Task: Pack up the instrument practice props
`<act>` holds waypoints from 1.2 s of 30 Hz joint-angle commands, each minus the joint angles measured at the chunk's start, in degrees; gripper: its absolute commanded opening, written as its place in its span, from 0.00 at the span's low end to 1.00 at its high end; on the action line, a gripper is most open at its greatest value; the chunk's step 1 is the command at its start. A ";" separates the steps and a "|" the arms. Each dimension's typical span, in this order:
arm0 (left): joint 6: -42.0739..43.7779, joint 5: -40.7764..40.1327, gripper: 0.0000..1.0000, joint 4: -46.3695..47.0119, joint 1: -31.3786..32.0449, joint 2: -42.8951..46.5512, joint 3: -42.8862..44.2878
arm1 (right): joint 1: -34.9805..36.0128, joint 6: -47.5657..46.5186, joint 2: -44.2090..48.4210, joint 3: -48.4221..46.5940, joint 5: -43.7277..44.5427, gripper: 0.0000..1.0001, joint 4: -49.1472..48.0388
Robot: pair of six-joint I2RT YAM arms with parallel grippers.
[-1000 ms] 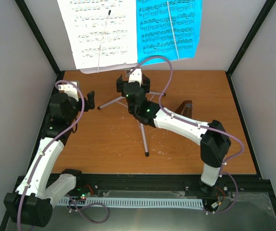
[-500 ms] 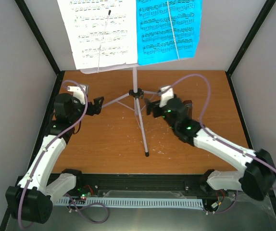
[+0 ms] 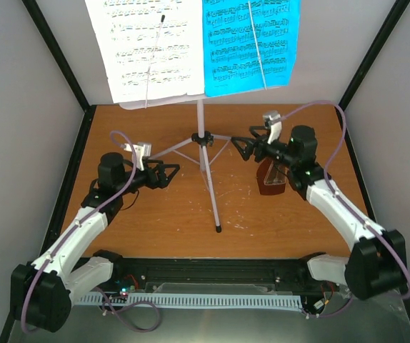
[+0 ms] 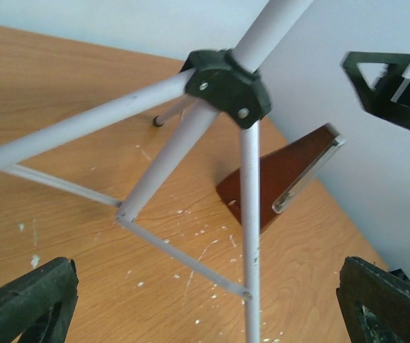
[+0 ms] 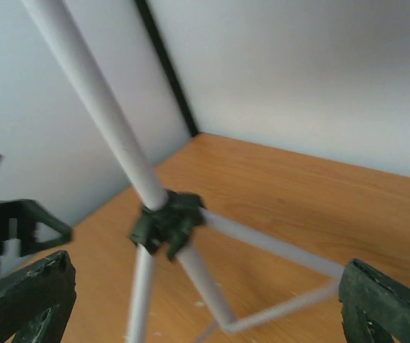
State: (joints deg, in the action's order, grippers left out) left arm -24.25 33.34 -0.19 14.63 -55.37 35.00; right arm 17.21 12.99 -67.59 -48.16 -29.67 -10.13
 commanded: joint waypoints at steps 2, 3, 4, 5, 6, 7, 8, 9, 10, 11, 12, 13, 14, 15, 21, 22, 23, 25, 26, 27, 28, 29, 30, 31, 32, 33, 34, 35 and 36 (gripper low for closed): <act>-7.09 7.01 0.99 8.27 -4.10 -0.18 0.08 | 1.85 3.92 -10.27 -10.68 -18.60 0.97 -10.19; -8.48 8.66 1.00 9.21 -5.34 -0.26 -0.46 | 2.76 3.42 -12.93 -12.73 -18.75 0.97 -10.33; -9.24 9.58 0.99 10.18 -6.25 -0.18 -1.09 | 3.71 3.03 -14.84 -14.54 -18.82 0.97 -10.75; -9.38 10.13 0.99 10.93 -6.63 -0.06 -1.38 | 4.60 2.81 -16.58 -16.20 -18.94 0.96 -11.51; -9.25 10.43 0.99 11.21 -6.71 0.14 -1.39 | 4.96 2.86 -18.37 -17.84 -19.20 0.95 -12.29; -9.07 10.74 1.00 11.25 -6.72 0.24 -1.31 | 5.19 3.03 -20.10 -19.34 -19.57 0.94 -13.22; -8.83 10.90 0.99 11.07 -6.79 0.30 -1.21 | 5.35 3.06 -22.01 -21.03 -20.28 0.91 -14.17; -8.49 11.02 0.99 10.70 -6.81 0.23 -0.98 | 5.55 3.23 -23.82 -22.78 -21.08 0.87 -14.77; -7.93 11.12 0.99 9.97 -6.81 -0.05 -0.62 | 5.79 3.23 -25.55 -24.69 -22.21 0.85 -14.89; -7.27 11.44 1.00 8.61 -6.88 -0.39 -0.12 | 6.12 3.21 -27.24 -26.62 -23.36 0.83 -14.90; -6.56 11.74 0.99 7.61 -6.85 -0.72 0.47 | 6.48 3.21 -28.66 -28.92 -24.45 0.81 -14.92; -5.85 12.01 1.00 6.72 -6.89 -1.11 0.98 | 6.82 2.93 -29.81 -30.35 -25.42 0.79 -14.84; -5.26 12.16 0.99 6.15 -6.90 -1.27 1.37 | 7.24 2.55 -30.72 -31.51 -26.17 0.78 -14.75; -4.82 12.24 1.00 5.63 -6.90 -1.42 1.64 | 7.62 2.02 -31.59 -32.60 -26.57 0.78 -14.26; -3.94 12.68 0.99 4.86 -6.90 -3.06 2.72 | 8.89 -4.86 -36.28 -41.36 -28.38 0.54 -3.73; -3.78 12.67 0.99 4.66 -6.90 -3.38 2.86 | 8.97 -5.53 -36.51 -41.92 -28.76 0.45 -3.10; -3.52 12.40 0.99 4.41 -6.90 -3.61 3.05 | 8.90 -6.13 -36.44 -41.96 -28.31 0.35 -2.73; -2.79 11.31 0.99 3.61 -6.90 -3.78 3.55 | 8.96 -8.08 -35.84 -41.56 -26.69 0.13 -1.45; -2.43 10.72 0.99 3.34 -6.90 -3.75 3.82 | 8.98 -9.14 -35.33 -41.14 -25.45 0.05 -0.62; -1.97 10.27 0.99 3.06 -6.90 -3.53 3.99 | 8.98 -10.08 -34.59 -40.59 -24.21 0.03 -0.08; -1.62 9.70 0.99 2.90 -6.94 -3.23 4.03 | 8.90 -11.00 -33.71 -39.58 -22.72 0.03 0.33; -1.17 9.26 0.99 2.67 -6.90 -2.98 4.09 | 8.97 -11.84 -32.55 -38.45 -21.12 0.03 0.57; -0.87 8.93 1.00 2.43 -6.90 -2.72 4.08 | 8.98 -12.53 -31.37 -37.29 -18.84 0.03 0.59; -0.60 8.71 1.00 2.16 -6.90 -2.59 4.07 | 8.93 -13.09 -29.94 -35.42 -15.99 0.03 0.38; -0.36 8.53 0.99 1.83 -6.90 -2.55 4.03 | 8.93 -13.41 -28.44 -33.71 -13.04 0.03 -0.12; -0.22 8.42 0.99 1.51 -6.90 -2.57 4.03 | 8.97 -13.78 -26.93 -32.04 -9.63 0.03 -0.84; -0.14 8.33 0.99 1.45 -6.90 -2.57 3.94 | 8.95 -13.89 -25.21 -29.88 -5.94 0.03 -1.90; -0.10 8.36 0.99 1.38 -6.89 -2.54 3.80 | 8.93 -13.69 -23.76 -27.75 -2.15 0.03 -3.51; -0.01 8.31 1.00 1.33 -6.94 -2.39 3.70 | 8.94 -13.42 -22.26 -25.81 1.44 0.03 -5.29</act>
State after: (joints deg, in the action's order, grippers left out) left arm -26.44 42.48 2.39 8.03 -58.78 36.38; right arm 26.83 -2.26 -95.72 -80.03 -45.87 -15.18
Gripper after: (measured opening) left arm 0.995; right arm 0.162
